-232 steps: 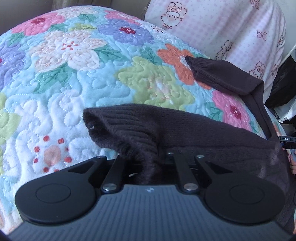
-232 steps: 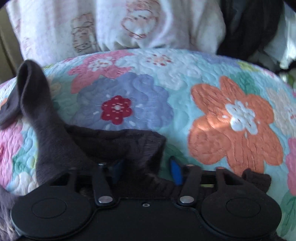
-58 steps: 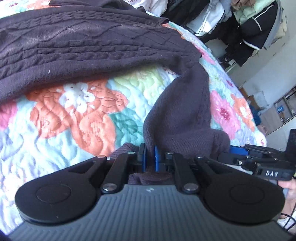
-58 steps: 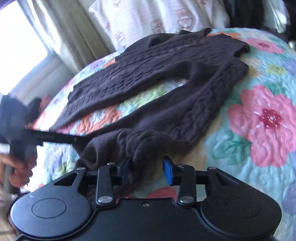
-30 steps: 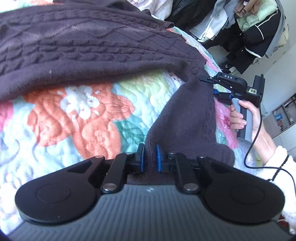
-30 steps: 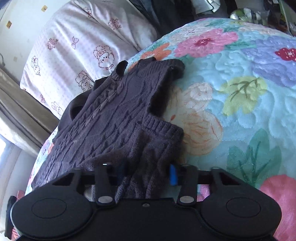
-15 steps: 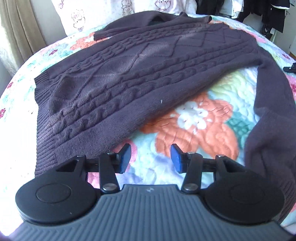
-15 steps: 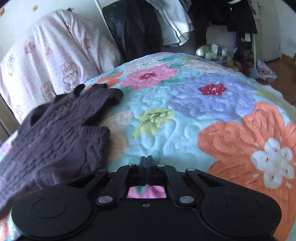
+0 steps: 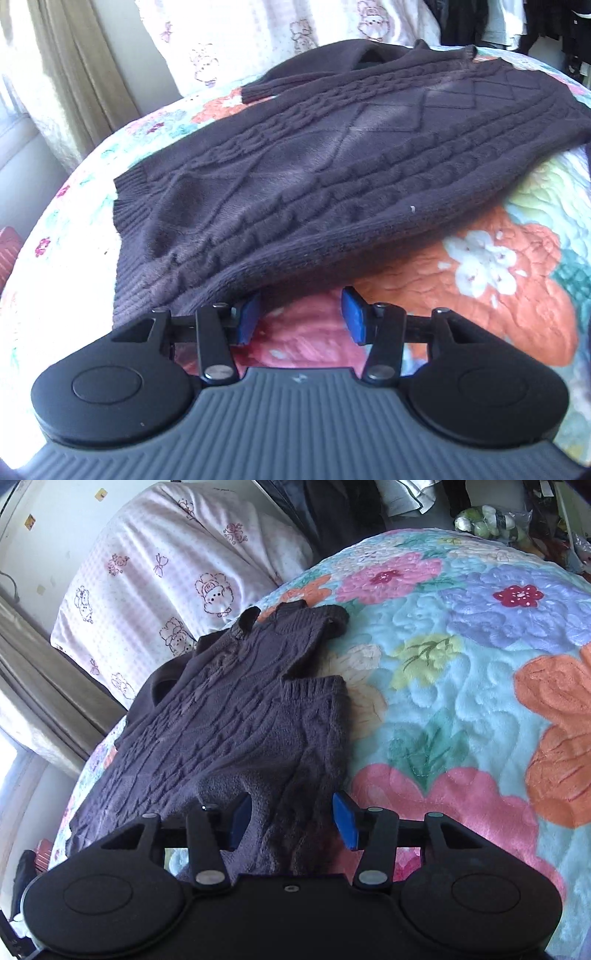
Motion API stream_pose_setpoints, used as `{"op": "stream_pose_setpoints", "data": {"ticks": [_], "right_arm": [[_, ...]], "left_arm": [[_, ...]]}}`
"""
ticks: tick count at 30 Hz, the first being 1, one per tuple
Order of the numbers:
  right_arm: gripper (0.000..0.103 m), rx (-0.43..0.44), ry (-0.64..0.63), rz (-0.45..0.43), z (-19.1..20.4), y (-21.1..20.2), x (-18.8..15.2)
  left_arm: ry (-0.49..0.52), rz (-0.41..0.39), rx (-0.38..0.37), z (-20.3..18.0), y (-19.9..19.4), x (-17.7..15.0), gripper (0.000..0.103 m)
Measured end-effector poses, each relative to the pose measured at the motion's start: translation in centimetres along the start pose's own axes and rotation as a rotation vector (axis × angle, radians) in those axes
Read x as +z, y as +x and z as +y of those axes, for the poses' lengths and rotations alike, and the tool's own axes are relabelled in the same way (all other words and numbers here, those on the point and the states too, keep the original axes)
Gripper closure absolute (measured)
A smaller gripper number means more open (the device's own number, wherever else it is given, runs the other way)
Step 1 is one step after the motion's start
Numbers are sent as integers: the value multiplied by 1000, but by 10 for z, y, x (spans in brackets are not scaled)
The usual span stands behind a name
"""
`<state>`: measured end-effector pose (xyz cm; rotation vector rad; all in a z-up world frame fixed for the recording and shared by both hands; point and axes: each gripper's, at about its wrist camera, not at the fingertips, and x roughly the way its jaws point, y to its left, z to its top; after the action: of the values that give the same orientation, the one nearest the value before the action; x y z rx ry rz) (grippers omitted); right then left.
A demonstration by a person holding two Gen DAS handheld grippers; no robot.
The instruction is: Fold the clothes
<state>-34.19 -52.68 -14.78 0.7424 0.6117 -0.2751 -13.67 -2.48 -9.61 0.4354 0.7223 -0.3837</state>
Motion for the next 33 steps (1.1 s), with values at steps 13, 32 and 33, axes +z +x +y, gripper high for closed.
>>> {"op": "stream_pose_setpoints", "data": {"ticks": [13, 32, 33], "right_arm": [[47, -50, -92, 15, 4, 5, -37], [41, -161, -195, 39, 25, 12, -44], [40, -160, -197, 37, 25, 12, -45]], "left_arm": [[157, 48, 147, -17, -15, -14, 54], [153, -123, 111, -17, -49, -7, 37], [185, -118, 102, -23, -46, -9, 37]]}}
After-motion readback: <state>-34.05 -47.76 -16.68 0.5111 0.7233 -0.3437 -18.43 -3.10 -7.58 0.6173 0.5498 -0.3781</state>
